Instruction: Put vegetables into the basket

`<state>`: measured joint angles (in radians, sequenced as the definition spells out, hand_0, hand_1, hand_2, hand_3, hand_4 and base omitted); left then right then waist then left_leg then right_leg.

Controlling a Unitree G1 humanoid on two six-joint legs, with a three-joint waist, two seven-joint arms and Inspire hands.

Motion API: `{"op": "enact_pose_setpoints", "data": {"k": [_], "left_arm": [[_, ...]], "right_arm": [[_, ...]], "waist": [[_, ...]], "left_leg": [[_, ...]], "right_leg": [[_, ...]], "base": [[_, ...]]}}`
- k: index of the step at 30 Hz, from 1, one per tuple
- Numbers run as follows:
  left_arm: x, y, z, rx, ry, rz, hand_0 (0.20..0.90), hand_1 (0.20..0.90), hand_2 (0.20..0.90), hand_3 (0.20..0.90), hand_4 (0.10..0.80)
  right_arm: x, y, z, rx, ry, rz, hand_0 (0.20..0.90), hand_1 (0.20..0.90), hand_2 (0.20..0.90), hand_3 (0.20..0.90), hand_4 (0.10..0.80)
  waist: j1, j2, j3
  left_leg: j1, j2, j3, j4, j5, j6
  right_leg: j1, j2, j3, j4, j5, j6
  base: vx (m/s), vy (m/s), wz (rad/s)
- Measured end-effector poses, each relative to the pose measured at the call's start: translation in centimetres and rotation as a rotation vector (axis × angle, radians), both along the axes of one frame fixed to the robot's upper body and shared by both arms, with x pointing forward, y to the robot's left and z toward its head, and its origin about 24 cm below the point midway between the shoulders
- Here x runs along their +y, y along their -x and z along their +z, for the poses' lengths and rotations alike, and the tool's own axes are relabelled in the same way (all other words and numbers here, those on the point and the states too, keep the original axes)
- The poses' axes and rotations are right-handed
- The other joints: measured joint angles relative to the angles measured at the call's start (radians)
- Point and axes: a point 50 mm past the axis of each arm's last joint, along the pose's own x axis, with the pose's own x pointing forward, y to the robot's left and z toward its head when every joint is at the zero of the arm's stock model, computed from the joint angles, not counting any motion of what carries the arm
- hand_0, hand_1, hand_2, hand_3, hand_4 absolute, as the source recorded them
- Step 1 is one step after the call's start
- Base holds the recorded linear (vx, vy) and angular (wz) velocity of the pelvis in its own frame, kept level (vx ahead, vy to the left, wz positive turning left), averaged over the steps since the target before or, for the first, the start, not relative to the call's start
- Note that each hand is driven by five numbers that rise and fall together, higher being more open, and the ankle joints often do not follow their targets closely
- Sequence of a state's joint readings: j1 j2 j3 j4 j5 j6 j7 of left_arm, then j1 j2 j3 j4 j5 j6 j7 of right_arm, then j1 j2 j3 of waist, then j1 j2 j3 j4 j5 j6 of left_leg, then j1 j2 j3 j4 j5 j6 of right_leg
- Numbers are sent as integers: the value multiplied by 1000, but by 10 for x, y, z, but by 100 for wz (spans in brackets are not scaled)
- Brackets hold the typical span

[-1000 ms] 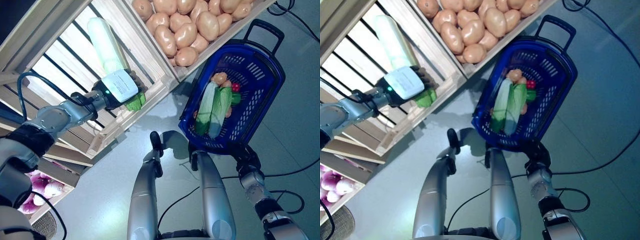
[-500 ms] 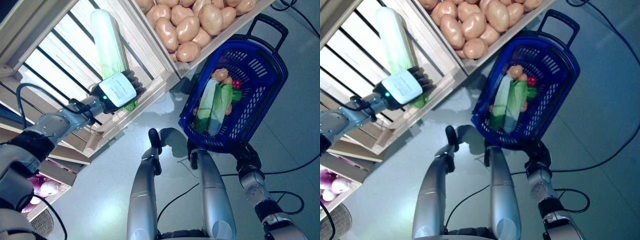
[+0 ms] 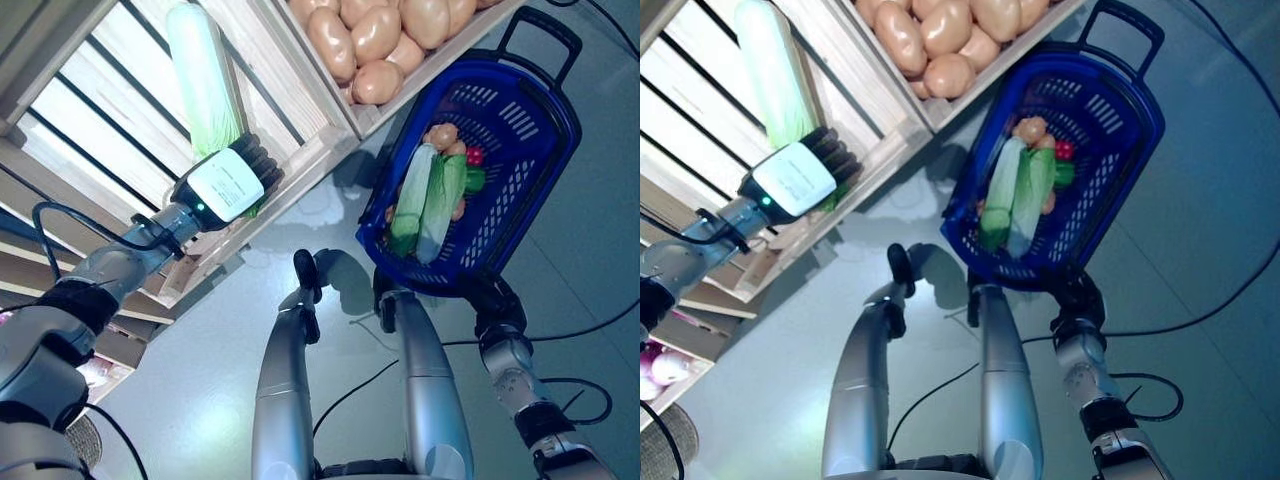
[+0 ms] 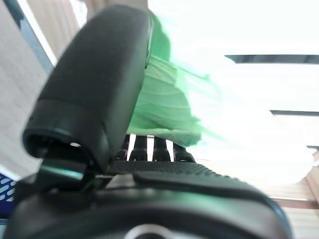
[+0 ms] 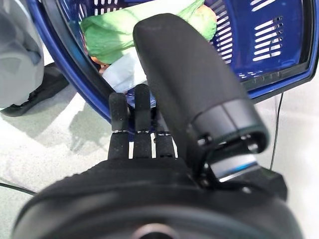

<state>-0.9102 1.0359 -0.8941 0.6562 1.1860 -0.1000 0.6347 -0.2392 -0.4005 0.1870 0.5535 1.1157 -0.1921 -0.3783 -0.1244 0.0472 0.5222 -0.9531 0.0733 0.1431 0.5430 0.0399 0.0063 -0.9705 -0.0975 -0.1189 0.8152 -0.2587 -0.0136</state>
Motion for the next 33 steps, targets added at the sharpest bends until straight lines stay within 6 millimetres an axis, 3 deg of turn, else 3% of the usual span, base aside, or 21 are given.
{"op": "enact_pose_setpoints", "data": {"k": [12, 18, 28, 33], "left_arm": [[3, -1, -4, 32, 25, 60, 300, 300, 300, 300, 400], [11, 8, -19, 50, 218, 85, 300, 300, 300, 300, 400], [17, 32, -38, -116, 859, 11, 300, 300, 300, 300, 400], [7, 59, -47, -175, 1163, -99, 300, 300, 300, 300, 400]], "right_arm": [[3, -1, 3, 0, -13, 20, 900, 900, 900, 900, 800], [16, 0, -3, 29, -16, 64, 900, 900, 900, 900, 800], [18, 10, -15, 107, 13, 37, 900, 900, 900, 900, 800], [15, 29, -30, 166, 64, 35, 900, 900, 900, 900, 800]], "waist": [[-12, -1, 0], [-6, -22, 0], [8, -36, -1], [48, -41, -3]], "left_leg": [[14, -2, 2, -9, 1, 1], [144, -6, 9, -134, 39, -1], [467, -22, 8, -347, 84, 1], [566, -23, -1, -413, 93, -2]], "right_leg": [[15, 1, 3, -15, 8, 5], [129, 10, -2, -113, 38, 9], [442, 24, -17, -296, 65, 28], [547, 30, -32, -364, 68, 34]], "base": [[-5, 1, -1], [16, -2, -5], [50, 4, 0], [89, -28, 6]]}}
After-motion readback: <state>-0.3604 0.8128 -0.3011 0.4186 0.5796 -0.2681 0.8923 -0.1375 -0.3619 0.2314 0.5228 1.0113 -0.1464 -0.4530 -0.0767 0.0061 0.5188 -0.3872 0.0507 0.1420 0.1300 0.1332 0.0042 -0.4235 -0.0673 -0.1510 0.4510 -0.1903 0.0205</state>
